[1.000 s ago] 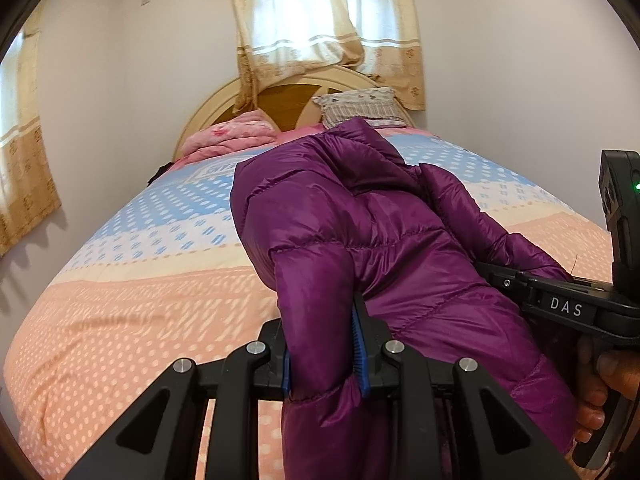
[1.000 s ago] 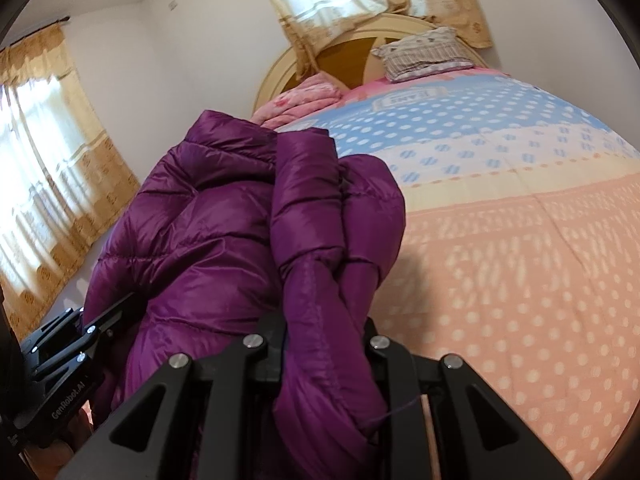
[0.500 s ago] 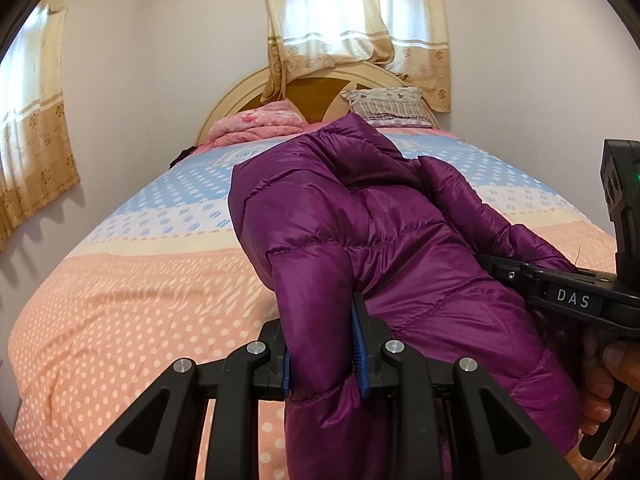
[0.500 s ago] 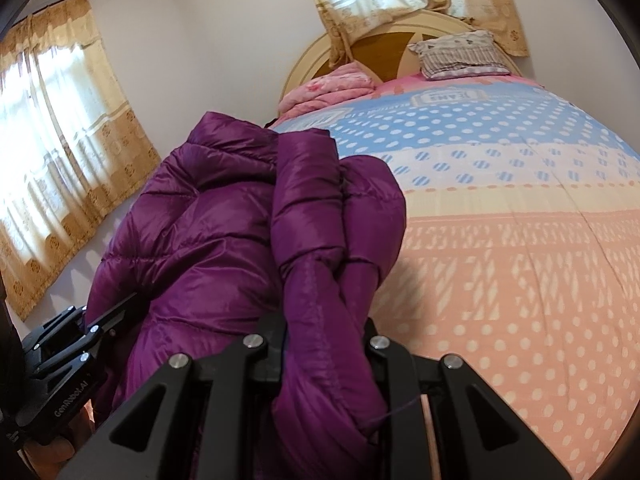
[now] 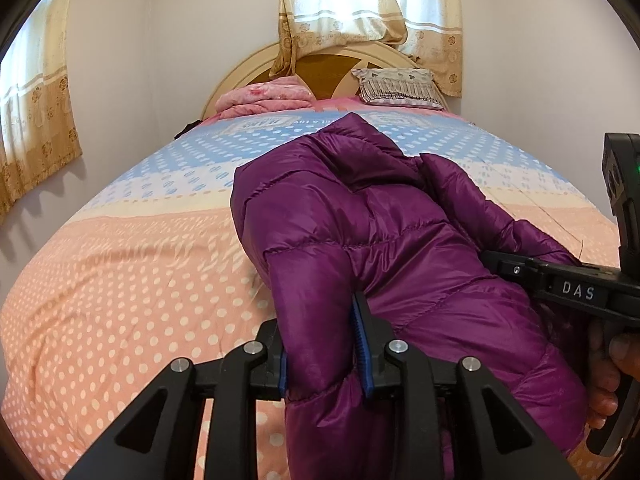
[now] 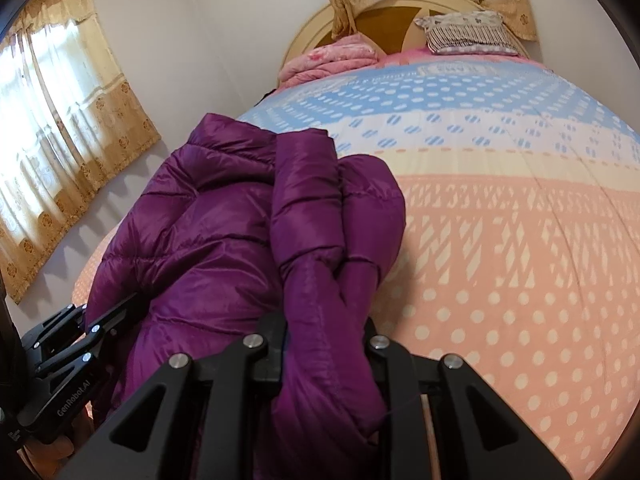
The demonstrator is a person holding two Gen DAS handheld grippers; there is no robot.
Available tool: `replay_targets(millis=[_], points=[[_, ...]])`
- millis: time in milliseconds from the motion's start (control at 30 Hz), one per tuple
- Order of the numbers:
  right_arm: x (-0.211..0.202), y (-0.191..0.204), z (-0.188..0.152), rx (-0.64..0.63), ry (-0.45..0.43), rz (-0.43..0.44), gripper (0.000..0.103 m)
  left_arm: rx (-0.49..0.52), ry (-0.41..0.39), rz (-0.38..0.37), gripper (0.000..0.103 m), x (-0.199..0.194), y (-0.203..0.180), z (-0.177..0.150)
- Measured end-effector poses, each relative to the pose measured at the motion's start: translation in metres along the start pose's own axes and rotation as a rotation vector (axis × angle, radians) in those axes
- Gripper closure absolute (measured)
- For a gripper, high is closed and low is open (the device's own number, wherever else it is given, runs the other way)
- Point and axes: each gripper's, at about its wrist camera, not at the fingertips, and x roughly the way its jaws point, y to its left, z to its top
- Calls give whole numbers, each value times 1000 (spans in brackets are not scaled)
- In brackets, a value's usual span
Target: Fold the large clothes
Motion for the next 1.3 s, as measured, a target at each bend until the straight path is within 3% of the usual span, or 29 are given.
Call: replay_targets(millis=[233, 467, 600, 700, 833, 1300], points=[[2, 2, -2, -5, 13, -13, 80, -21, 15, 5, 62, 6, 0, -4], [6, 2, -3, -1, 24, -25, 74, -13, 15, 69, 36, 8, -2, -6], [9, 3, -3, 3, 27, -29, 71, -38, 15, 68, 31, 11, 1, -8], [12, 1, -5, 8, 32, -32, 66, -56, 12, 90, 19, 14, 5, -10], [15, -2, -7, 13, 33, -35, 62, -102, 12, 66, 16, 18, 12, -14], [16, -2, -10, 2, 37, -55, 56, -118, 9, 80, 12, 22, 14, -16]])
